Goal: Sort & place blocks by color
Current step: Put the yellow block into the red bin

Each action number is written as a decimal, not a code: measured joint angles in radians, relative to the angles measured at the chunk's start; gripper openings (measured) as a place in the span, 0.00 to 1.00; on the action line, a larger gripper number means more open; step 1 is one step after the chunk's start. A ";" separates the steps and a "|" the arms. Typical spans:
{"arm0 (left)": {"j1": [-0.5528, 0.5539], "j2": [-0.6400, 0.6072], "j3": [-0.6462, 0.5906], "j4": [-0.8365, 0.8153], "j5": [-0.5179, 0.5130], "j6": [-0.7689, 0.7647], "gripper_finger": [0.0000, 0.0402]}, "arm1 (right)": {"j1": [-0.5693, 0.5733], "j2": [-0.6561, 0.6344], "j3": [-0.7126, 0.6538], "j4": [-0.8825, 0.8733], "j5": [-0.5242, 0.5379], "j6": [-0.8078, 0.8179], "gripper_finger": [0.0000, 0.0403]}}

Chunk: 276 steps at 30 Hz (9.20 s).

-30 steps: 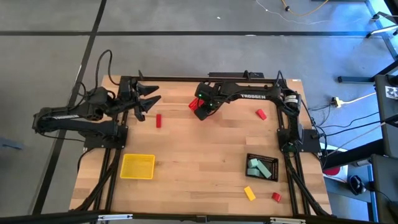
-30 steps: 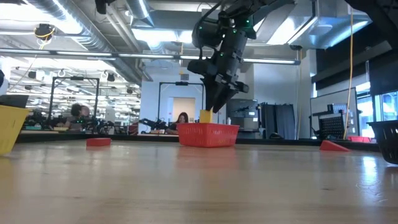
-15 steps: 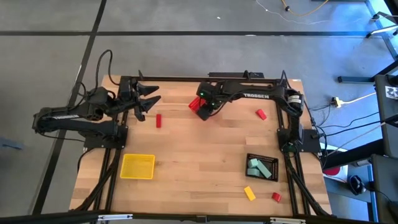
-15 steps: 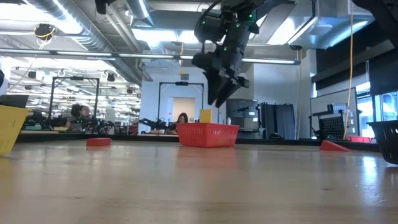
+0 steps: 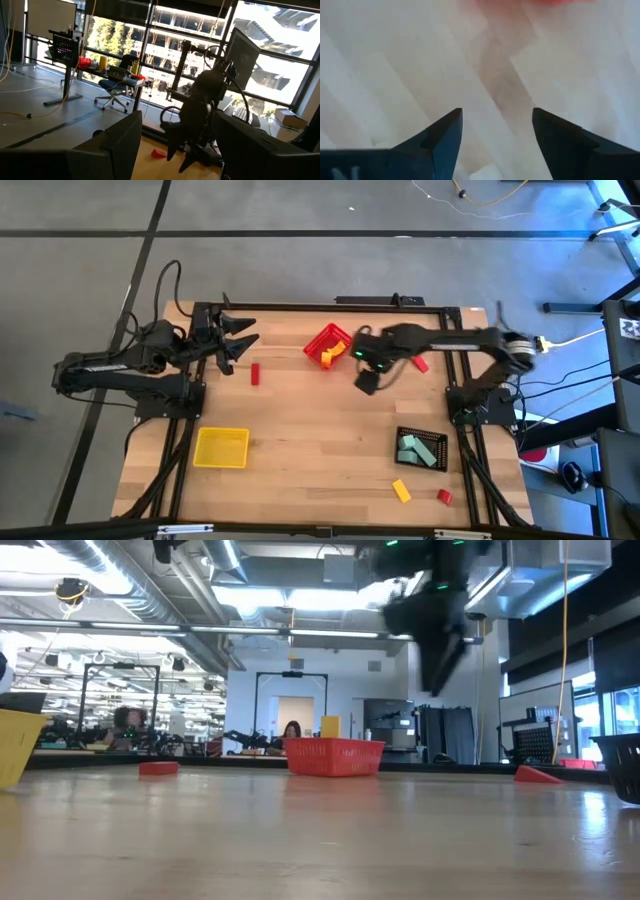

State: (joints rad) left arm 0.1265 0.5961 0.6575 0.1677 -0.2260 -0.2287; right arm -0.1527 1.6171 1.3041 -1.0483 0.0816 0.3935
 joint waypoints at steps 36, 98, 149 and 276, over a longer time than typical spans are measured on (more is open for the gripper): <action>0.000 0.000 0.000 -0.002 0.052 -0.005 0.58 | 0.131 -0.638 -0.578 1.088 -0.014 0.022 0.58; 0.000 0.000 0.000 -0.001 0.006 -0.005 0.59 | 0.925 0.356 -0.085 0.288 -0.331 1.411 0.54; -0.161 0.529 0.000 0.242 0.342 0.153 0.59 | 0.094 0.047 -0.100 1.004 -0.863 0.125 0.31; -0.125 0.038 0.048 -0.443 0.044 0.104 0.12 | 0.032 -0.317 -0.110 0.237 -0.401 -0.130 0.63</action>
State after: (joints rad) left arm 0.0017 0.6338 0.7059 -0.2756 -0.1822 -0.1245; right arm -0.1207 1.3004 1.1942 -0.8112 -0.3190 0.2636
